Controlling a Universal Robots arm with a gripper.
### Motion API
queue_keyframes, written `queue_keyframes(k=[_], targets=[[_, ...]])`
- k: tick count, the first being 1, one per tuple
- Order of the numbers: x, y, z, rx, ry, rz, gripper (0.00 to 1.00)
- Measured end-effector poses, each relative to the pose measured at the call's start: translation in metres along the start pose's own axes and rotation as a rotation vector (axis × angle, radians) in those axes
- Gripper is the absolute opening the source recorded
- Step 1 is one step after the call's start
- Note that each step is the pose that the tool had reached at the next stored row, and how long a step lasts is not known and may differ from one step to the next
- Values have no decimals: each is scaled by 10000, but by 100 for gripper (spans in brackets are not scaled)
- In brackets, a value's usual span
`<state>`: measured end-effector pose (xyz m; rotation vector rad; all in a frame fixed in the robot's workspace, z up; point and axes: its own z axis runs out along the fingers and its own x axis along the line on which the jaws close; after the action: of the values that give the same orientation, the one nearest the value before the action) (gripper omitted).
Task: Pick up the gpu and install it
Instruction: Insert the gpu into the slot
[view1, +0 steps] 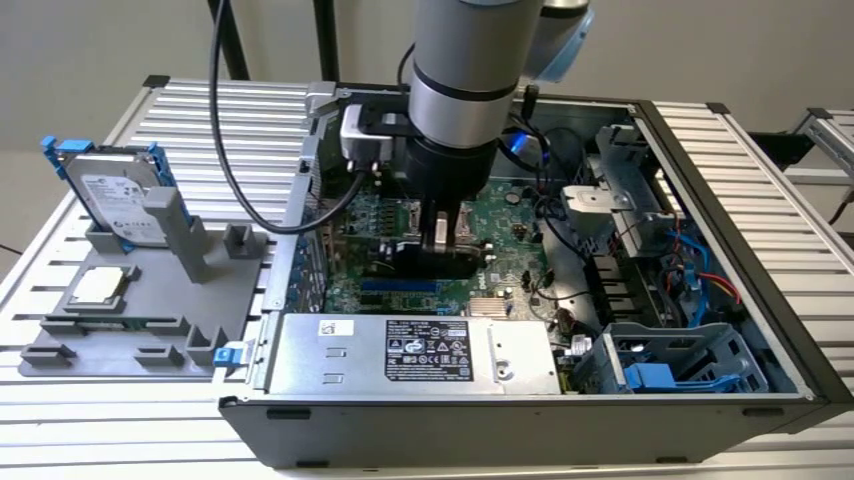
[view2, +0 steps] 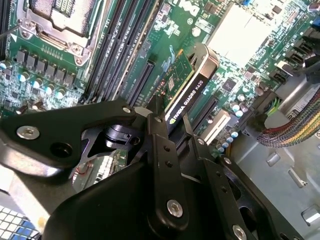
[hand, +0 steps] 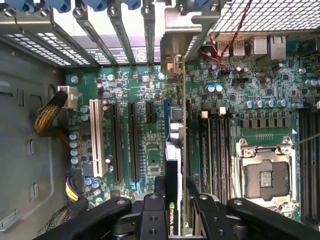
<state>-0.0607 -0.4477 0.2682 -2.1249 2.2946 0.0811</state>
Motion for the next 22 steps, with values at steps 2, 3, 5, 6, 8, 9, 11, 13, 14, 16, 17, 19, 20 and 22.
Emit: queue_keyframes(k=[2, 3, 5, 6, 8, 9, 11, 13, 14, 16, 17, 19, 20, 22], targets=[[20, 2, 0, -1, 1, -2, 0], [28, 3, 1, -1, 0, -3, 0], [46, 5, 1, -1, 1, -5, 0], [50, 6, 1, -1, 1, -6, 0], [52, 7, 2, -1, 2, -10, 0], [52, 8, 2, -1, 3, -11, 0], [53, 18, 2, 0, 3, -12, 0], [54, 29, 3, 0, 3, -19, 0], [55, 38, 3, -1, 3, -23, 0], [58, 64, 4, -1, 2, -34, 0], [60, 79, 5, -2, 3, -38, 0], [61, 97, 10, -2, 3, -47, 0], [62, 101, 12, -3, 5, -52, 0], [62, 103, 17, -3, 4, -60, 0]])
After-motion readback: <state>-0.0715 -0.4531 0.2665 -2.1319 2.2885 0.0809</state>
